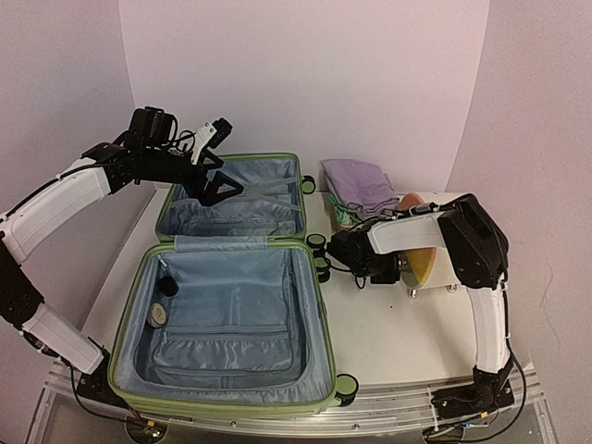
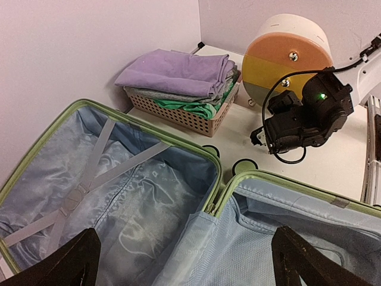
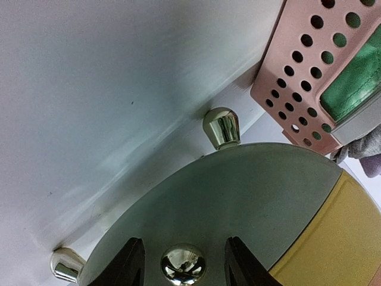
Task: Open, take out, and arrange the luggage
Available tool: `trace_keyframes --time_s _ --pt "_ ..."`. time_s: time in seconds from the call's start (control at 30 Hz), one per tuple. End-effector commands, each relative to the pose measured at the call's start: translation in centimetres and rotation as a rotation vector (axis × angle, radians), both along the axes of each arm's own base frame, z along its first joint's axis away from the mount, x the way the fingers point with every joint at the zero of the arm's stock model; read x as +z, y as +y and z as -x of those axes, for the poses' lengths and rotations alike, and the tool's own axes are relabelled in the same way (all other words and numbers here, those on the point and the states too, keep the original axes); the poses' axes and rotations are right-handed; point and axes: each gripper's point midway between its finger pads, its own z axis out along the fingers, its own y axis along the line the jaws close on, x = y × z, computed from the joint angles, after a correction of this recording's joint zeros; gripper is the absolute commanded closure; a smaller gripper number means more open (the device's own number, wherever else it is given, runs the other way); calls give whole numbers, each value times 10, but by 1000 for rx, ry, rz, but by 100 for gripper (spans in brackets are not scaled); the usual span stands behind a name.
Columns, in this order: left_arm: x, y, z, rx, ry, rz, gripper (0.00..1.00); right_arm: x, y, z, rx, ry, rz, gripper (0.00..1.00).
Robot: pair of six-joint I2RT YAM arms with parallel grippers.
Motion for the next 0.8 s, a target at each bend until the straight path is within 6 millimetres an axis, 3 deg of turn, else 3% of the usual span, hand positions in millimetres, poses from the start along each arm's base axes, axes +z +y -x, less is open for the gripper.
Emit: trace_keyframes --time_s 0.0,0.13,0.4,0.57,0.77 --pt "19 1 5 -12 -51 24 0 4 -3 -2 -2 -5 4 54" --pt "19 1 4 -12 -53 23 0 0 -1 -4 0 2 -2 69" --pt "18 1 4 -10 -56 17 0 10 4 -9 4 -21 -27 88" --pt "16 1 4 -11 -53 16 0 15 40 -11 41 -19 -146 89" --pt "13 1 4 -13 -46 10 0 10 64 -10 70 -2 -203 88"
